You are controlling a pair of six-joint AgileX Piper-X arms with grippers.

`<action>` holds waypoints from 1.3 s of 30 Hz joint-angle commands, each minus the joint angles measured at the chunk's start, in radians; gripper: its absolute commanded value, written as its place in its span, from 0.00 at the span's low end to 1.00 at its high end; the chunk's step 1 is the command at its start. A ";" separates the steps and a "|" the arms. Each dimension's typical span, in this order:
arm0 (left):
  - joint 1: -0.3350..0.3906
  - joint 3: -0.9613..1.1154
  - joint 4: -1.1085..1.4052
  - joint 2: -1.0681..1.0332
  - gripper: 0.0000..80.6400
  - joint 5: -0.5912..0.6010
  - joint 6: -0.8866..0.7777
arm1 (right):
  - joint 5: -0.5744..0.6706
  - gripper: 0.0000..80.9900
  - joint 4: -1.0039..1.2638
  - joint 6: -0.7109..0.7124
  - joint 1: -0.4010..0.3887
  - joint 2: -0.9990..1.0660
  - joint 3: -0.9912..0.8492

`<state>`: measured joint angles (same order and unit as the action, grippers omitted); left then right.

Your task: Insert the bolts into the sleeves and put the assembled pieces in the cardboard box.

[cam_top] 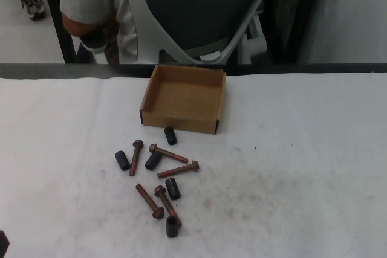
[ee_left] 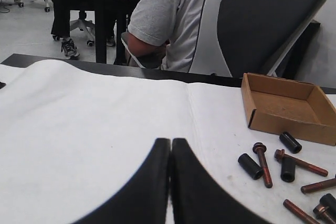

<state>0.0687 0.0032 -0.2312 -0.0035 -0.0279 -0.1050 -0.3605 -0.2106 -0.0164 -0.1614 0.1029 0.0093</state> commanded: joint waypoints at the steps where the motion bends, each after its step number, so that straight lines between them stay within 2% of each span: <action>1: 0.003 0.010 0.000 0.004 0.01 0.001 -0.009 | 0.007 0.00 0.005 -0.007 0.004 0.002 -0.009; 5: 0.003 0.010 0.004 0.004 0.01 0.017 -0.098 | 0.027 0.00 0.011 -0.076 0.004 0.002 -0.009; 8: 0.003 0.010 0.012 0.004 0.01 0.092 -0.143 | 0.186 0.00 0.056 -0.118 0.004 0.002 -0.009; 11: 0.003 0.010 0.039 0.004 0.01 0.203 -0.142 | 0.419 0.00 0.119 -0.107 0.004 0.002 -0.009; 20: 0.003 0.010 0.056 0.004 0.01 0.311 -0.225 | 0.633 0.00 0.148 -0.116 0.002 0.002 -0.009; 28: 0.003 0.010 0.099 -0.013 0.01 0.389 -0.252 | 0.689 0.00 0.148 -0.123 -0.011 0.010 -0.009; 39: 0.003 0.012 0.231 -0.197 0.01 0.468 -0.298 | 0.704 0.00 0.254 -0.104 -0.135 0.247 -0.009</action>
<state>0.0687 0.0032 -0.0439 -0.1655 0.4194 -0.3911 0.3303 0.0150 -0.1357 -0.2568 0.2443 0.0093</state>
